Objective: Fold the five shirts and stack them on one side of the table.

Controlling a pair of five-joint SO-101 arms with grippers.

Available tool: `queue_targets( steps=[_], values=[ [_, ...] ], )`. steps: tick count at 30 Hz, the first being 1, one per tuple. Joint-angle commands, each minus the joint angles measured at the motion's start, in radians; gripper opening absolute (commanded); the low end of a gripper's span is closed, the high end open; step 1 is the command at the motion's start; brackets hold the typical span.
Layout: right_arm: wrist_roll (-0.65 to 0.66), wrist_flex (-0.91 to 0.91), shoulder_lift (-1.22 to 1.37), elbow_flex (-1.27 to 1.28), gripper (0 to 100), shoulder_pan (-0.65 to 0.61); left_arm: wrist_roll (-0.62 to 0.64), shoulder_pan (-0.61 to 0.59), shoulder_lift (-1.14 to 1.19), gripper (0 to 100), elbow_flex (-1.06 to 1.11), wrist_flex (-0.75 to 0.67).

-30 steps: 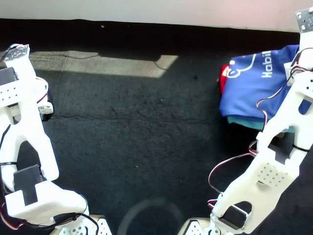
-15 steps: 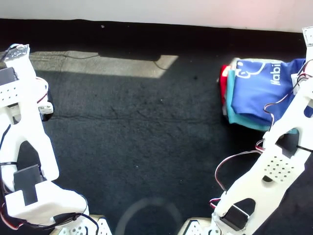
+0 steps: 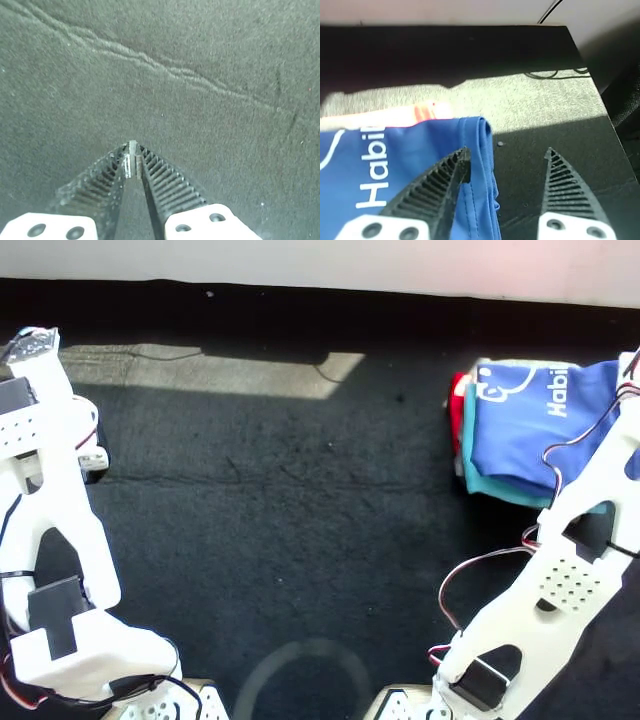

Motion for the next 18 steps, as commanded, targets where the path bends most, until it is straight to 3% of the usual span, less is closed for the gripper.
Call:
queue_targets(
  steps=[1,5,7,10,18],
  values=[
    [-0.097,-0.016,-0.012,-0.113,21.9,-0.028,-0.003,0.004,-0.047,1,-0.008,-0.017],
    [-0.017,0.028,-0.010,-0.071,0.2,-0.058,-0.003,0.021,-0.047,1,-0.007,-0.021],
    [0.087,0.070,-0.010,-0.025,1.9,-0.068,-0.003,0.039,-0.047,1,-0.005,-0.021],
    [0.115,0.076,-0.008,0.041,0.5,-0.068,-0.003,0.062,-0.047,1,-0.004,-0.021],
    [0.112,-0.220,-0.008,0.282,0.5,0.008,-0.006,0.073,-0.047,1,-0.004,-0.015]
  ],
)
